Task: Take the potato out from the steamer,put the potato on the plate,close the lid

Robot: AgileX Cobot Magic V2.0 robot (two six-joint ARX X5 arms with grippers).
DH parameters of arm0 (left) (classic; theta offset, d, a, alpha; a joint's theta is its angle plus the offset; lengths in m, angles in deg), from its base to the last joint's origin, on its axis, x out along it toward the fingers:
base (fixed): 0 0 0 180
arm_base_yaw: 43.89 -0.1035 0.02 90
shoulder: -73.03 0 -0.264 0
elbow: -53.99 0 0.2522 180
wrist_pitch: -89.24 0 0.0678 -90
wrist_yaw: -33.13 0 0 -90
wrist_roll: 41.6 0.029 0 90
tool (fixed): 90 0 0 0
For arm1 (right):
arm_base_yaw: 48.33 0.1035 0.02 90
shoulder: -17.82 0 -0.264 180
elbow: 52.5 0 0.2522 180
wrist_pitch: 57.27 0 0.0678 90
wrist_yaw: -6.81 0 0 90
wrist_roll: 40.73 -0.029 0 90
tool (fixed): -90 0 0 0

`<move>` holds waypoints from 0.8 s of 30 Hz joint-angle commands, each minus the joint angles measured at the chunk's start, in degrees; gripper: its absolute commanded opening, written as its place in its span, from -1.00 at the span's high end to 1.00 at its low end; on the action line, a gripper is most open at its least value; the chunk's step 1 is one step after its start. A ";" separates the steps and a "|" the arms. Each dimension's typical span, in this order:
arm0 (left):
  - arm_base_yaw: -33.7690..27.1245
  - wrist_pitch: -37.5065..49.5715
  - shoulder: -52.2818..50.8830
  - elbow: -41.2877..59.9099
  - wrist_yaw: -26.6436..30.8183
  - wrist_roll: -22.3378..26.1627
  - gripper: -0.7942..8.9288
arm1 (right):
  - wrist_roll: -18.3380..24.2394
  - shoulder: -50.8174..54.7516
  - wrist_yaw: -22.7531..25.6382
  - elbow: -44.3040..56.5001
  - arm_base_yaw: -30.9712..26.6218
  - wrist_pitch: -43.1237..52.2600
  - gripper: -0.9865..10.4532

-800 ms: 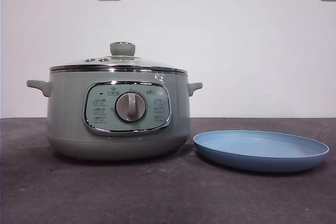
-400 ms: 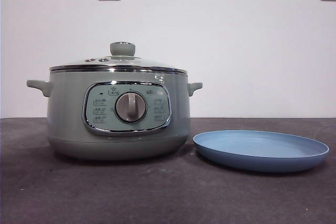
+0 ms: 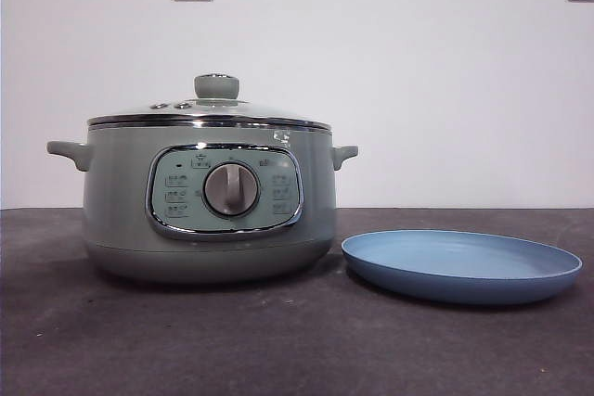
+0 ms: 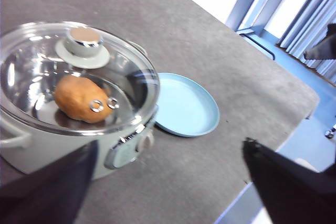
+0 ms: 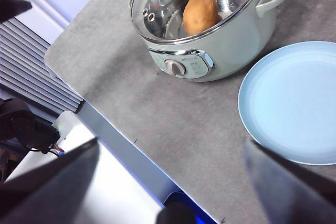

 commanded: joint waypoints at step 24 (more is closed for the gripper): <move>19.15 13.44 44.11 -24.65 25.33 7.96 -0.45 | -0.81 -0.76 0.11 -0.11 0.09 1.88 -0.22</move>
